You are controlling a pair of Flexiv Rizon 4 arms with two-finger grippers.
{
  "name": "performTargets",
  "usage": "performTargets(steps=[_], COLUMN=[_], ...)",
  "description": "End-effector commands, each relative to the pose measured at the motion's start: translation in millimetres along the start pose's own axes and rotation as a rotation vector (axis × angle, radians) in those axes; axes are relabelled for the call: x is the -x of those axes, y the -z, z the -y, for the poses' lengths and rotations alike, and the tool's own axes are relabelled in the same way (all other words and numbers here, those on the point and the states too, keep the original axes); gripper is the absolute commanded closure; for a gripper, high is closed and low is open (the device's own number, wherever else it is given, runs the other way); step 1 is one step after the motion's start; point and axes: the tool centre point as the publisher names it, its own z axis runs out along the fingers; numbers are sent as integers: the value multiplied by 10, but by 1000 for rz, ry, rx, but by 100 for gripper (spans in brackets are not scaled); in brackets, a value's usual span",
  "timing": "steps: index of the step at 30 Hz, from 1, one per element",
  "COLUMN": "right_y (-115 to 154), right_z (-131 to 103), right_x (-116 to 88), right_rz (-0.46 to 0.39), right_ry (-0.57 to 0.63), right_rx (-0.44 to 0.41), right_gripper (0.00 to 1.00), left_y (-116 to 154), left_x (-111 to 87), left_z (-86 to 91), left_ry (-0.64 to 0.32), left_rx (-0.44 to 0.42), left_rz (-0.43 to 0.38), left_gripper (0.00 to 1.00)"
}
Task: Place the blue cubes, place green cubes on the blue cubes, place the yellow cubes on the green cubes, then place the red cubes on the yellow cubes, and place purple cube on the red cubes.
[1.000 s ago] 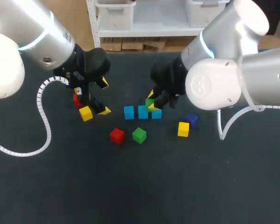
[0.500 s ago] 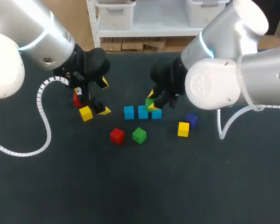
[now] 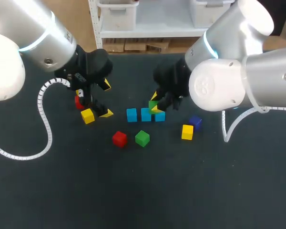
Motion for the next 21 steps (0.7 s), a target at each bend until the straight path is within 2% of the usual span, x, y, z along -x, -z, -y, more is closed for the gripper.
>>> performTargets(steps=[1,9,17,21], right_y=[-6,-12,-15,-16], right_z=[13,12,10,8], right_x=[-1,0,-4,-7], right_rz=[2,1,-2,-2], right_ry=[0,-1,-2,-3], right_rx=[4,5,8,8], right_gripper=[78,71,58,56], left_y=[-9,-9,-9,-9], left_x=[-2,-2,-2,-2], left_z=[0,0,0,0], left_ry=[1,1,1,1], left_rx=[2,2,2,2], left_rz=[0,0,0,0], left_gripper=[0,0,0,0])
